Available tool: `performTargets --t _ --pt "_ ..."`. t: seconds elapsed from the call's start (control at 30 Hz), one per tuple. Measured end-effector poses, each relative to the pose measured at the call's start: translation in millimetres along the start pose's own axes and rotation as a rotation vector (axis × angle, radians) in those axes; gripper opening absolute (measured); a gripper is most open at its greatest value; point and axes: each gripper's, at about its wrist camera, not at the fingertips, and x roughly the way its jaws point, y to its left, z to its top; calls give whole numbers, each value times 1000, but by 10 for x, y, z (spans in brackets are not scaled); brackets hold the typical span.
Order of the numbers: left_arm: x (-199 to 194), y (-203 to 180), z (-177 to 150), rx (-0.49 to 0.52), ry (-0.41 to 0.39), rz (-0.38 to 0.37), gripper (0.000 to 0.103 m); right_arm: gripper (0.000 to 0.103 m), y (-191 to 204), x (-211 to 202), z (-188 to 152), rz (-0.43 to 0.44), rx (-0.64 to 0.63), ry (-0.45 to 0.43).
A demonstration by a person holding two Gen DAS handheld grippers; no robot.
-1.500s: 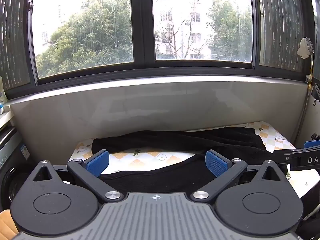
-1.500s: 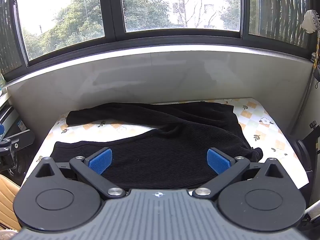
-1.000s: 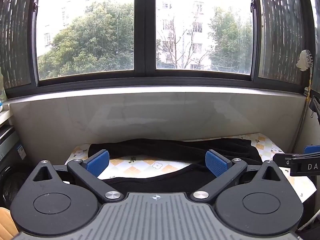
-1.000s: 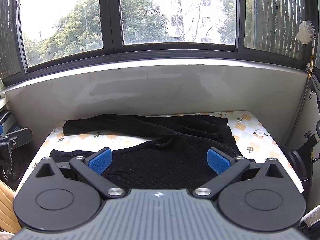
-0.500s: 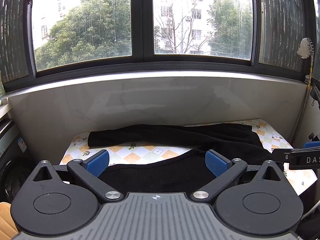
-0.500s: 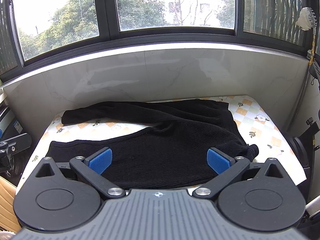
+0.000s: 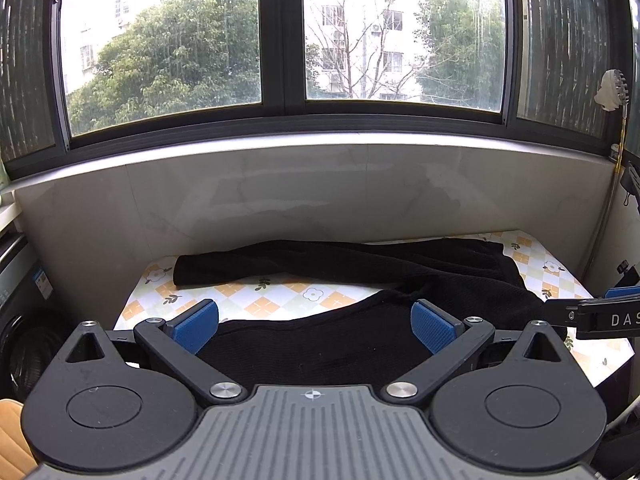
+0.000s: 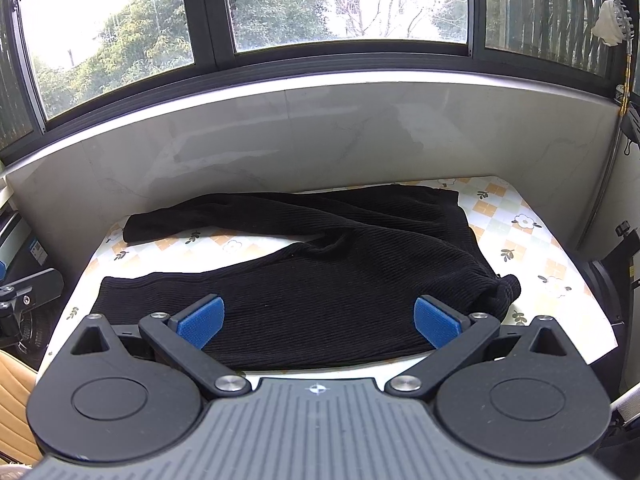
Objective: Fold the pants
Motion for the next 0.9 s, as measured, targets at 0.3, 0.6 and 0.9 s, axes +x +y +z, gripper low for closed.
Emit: performTargets --t 0.3,0.6,0.9 --pt "30 -19 15 -2 7 0 103 103 -3 26 7 1 3 3" --pt "44 -24 17 -5 8 0 103 103 -3 41 6 0 0 1" --pt "59 -18 19 -12 7 -4 103 103 -3 47 8 -1 -3 0"
